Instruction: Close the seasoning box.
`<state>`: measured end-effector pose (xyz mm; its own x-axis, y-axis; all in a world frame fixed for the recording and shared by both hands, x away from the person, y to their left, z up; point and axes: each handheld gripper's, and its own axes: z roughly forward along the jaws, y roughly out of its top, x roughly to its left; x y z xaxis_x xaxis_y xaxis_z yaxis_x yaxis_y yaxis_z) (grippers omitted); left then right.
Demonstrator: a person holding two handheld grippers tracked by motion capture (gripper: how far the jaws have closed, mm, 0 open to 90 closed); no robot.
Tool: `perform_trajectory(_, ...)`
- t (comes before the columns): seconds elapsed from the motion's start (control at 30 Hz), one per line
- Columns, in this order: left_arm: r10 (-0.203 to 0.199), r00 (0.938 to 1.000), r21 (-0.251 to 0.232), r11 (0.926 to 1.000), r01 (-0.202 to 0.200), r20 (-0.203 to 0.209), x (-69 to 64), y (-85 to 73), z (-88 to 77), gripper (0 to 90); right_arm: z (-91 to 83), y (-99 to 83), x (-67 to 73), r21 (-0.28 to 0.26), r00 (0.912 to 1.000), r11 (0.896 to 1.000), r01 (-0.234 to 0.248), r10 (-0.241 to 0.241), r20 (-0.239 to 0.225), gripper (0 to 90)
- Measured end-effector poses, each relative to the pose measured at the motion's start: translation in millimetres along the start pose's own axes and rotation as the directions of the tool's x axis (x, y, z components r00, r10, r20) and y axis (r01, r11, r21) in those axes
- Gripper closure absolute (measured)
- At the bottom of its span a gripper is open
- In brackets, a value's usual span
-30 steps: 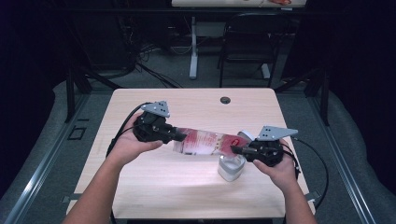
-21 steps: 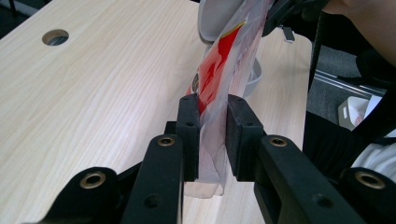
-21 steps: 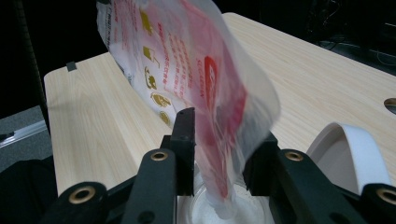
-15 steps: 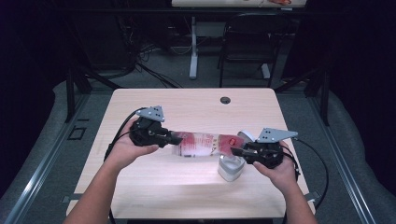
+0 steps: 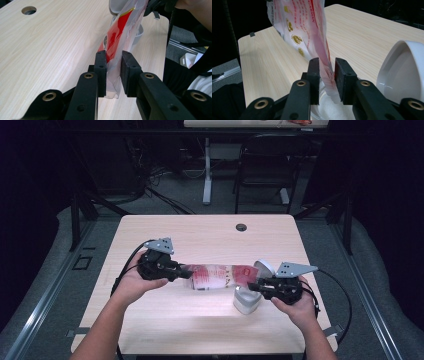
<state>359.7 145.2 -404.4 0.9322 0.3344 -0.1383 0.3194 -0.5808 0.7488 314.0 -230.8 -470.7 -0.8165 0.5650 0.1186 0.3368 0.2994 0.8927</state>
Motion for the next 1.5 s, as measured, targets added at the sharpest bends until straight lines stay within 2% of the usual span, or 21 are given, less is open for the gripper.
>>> perform_trajectory(0.33, -0.011, 0.9999, -0.005, 0.9999, 0.011, -0.004, 2.5, -8.5, 1.1, 76.4, 1.1, 1.7, -1.5, 0.002, 0.9991, 1.0, -0.014, 0.014, -0.04, 84.4)
perform_trajectory(0.47, -0.009, 0.9999, 0.005, 0.9999, 0.009, -0.008, 2.7, -9.2, 2.2, 76.3, 0.9, 6.3, 1.7, 0.034, 0.999, 0.999, 0.034, -0.033, -0.031, 88.2)
perform_trajectory(0.63, -0.008, 0.9999, 0.023, 0.9997, 0.008, -0.012, 1.7, -9.8, 3.0, 75.8, 0.2, 9.0, 4.0, 0.051, 0.9971, 0.996, 0.07, -0.068, -0.035, 89.1)
perform_trajectory(1.1, -0.019, 0.9993, 0.045, 0.9988, 0.021, -0.033, 6.7, -11.3, 8.9, 71.0, -1.1, 11.0, 6.4, 0.057, 0.9947, 0.994, 0.092, -0.09, -0.051, 90.0)
perform_trajectory(1.23, -0.019, 0.9986, 0.037, 0.9991, 0.021, -0.05, 6.5, -10.7, 9.3, 69.3, -1.2, 11.2, 6.6, 0.055, 0.9948, 0.994, 0.093, -0.09, -0.047, 90.0)
perform_trajectory(1.5, -0.01, 0.9987, 0.023, 0.9997, 0.011, -0.049, 6.3, -8.7, 7.3, 66.5, -2.1, 11.6, 6.4, 0.064, 0.9935, 0.992, 0.105, -0.102, -0.051, 90.0)
